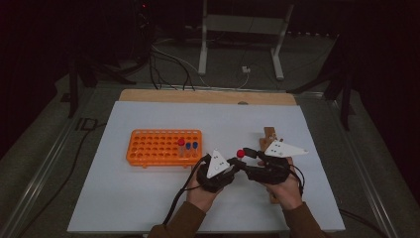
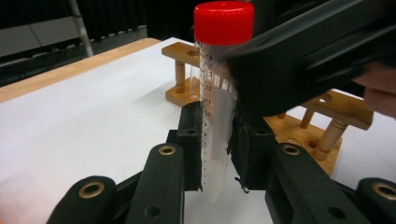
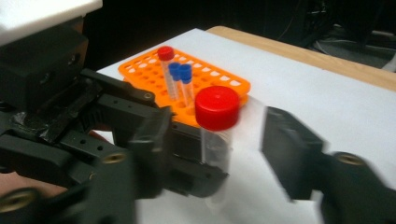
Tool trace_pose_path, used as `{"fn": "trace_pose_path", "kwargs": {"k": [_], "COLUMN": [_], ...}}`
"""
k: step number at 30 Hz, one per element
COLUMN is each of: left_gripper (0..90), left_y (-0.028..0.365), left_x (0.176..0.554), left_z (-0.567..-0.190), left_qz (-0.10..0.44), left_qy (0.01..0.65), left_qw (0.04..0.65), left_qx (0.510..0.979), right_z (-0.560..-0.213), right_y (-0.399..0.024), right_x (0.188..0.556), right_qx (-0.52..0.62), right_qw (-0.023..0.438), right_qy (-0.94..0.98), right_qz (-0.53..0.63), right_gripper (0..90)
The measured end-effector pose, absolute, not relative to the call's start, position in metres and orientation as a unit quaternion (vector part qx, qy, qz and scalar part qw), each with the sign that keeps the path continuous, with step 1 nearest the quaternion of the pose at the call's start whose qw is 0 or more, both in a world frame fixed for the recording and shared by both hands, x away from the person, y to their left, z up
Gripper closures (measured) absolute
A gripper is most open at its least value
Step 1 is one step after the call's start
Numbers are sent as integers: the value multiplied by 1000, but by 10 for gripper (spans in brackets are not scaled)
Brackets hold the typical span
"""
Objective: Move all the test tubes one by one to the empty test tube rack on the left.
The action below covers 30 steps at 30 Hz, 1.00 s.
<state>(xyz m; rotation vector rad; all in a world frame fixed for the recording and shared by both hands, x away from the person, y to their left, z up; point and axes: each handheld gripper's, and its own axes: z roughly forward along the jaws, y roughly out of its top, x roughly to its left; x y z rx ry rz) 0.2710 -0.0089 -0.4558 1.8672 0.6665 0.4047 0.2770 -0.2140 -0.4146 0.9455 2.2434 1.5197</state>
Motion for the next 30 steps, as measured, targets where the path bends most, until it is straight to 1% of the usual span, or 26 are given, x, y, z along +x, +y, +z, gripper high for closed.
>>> {"fn": "trace_pose_path", "kwargs": {"k": [4,7,14,18,30], "left_gripper": [747,747,747,747,747], "left_y": [-4,0,19,32,76], "left_x": [273,273,273,273,272], "left_z": [-458,-459,-458,-457,-458], "left_qz": [170,172,179,185,204], "left_qy": [288,292,308,316,349], "left_qw": [528,525,527,525,516], "left_qx": [781,780,772,768,755], "right_z": [-415,-418,-425,-430,-430], "right_y": [-222,-228,-241,-248,-262], "right_x": [277,277,278,279,279], "right_qx": [339,350,368,377,388], "right_qw": [139,151,174,177,183], "right_qy": [764,759,758,757,749], "right_qz": [531,528,510,504,506], "right_gripper": [236,146,79,39,28]}}
